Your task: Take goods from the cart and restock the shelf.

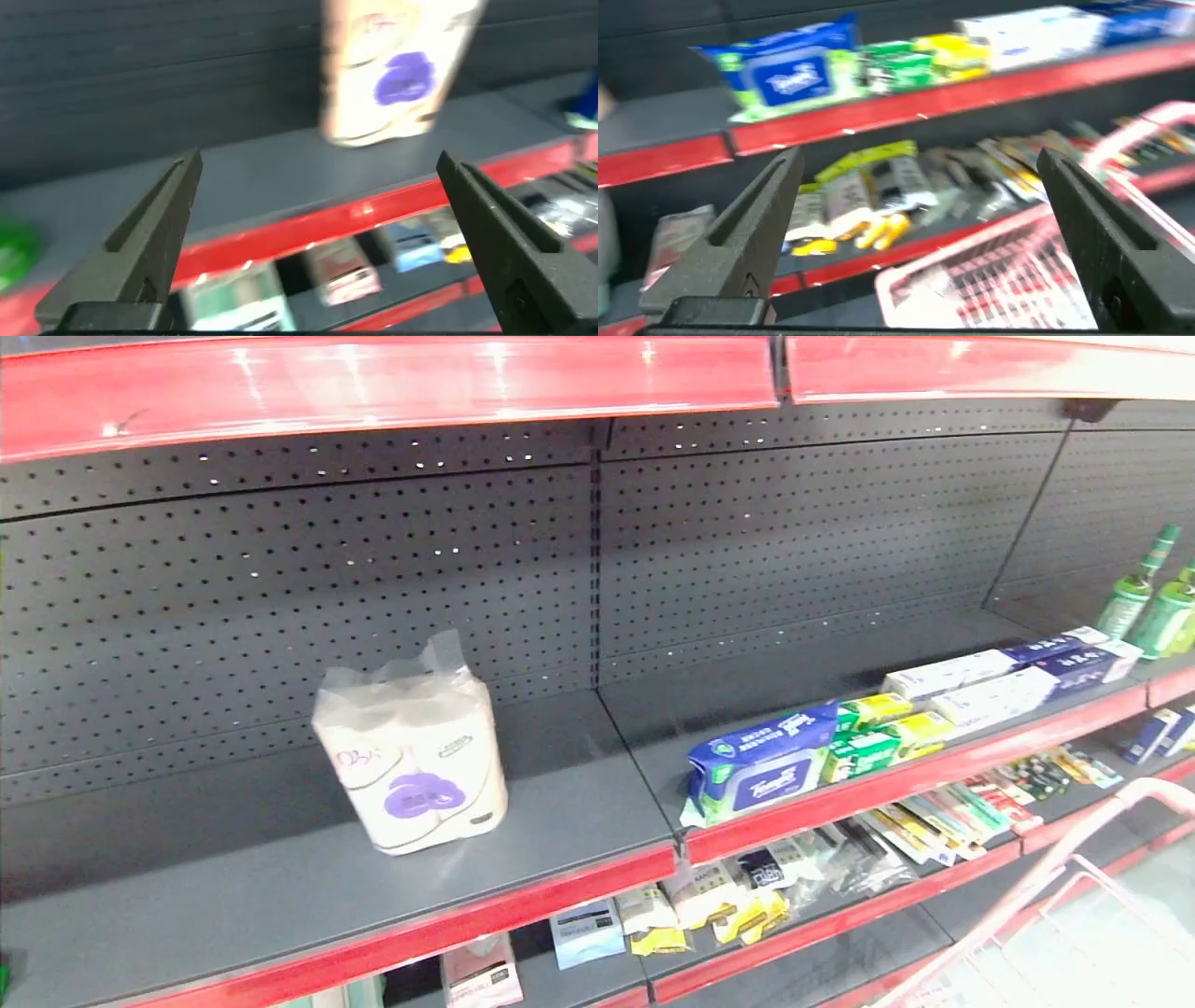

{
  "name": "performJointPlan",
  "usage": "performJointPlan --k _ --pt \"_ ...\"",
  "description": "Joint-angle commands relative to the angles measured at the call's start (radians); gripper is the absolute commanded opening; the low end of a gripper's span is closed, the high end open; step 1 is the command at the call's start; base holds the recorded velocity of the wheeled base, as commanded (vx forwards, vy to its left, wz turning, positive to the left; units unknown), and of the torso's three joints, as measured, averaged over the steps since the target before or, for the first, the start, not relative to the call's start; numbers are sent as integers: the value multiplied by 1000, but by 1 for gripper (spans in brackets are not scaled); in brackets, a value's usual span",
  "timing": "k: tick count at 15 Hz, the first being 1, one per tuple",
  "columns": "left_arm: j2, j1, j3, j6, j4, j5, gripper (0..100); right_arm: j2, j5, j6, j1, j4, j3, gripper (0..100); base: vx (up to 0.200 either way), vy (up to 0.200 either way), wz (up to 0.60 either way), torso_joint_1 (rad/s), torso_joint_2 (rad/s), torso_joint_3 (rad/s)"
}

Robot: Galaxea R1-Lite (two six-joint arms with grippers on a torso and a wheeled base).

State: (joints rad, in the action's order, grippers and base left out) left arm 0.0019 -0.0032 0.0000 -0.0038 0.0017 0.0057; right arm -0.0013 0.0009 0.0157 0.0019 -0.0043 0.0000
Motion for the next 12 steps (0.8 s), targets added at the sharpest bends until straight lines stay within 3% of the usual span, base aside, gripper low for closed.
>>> performJointPlan --k 1,11,12 --pt "0 0 0 -1 0 0 100 1 1 0 1 0 0 100 0 0 -600 2 7 2" --pt "0 0 0 -1 0 -1 100 1 1 0 1 0 0 100 0 0 -600 0 3 2" --pt "0 0 0 -1 0 -1 100 1 1 0 0 0 0 100 0 0 0 0 0 0"
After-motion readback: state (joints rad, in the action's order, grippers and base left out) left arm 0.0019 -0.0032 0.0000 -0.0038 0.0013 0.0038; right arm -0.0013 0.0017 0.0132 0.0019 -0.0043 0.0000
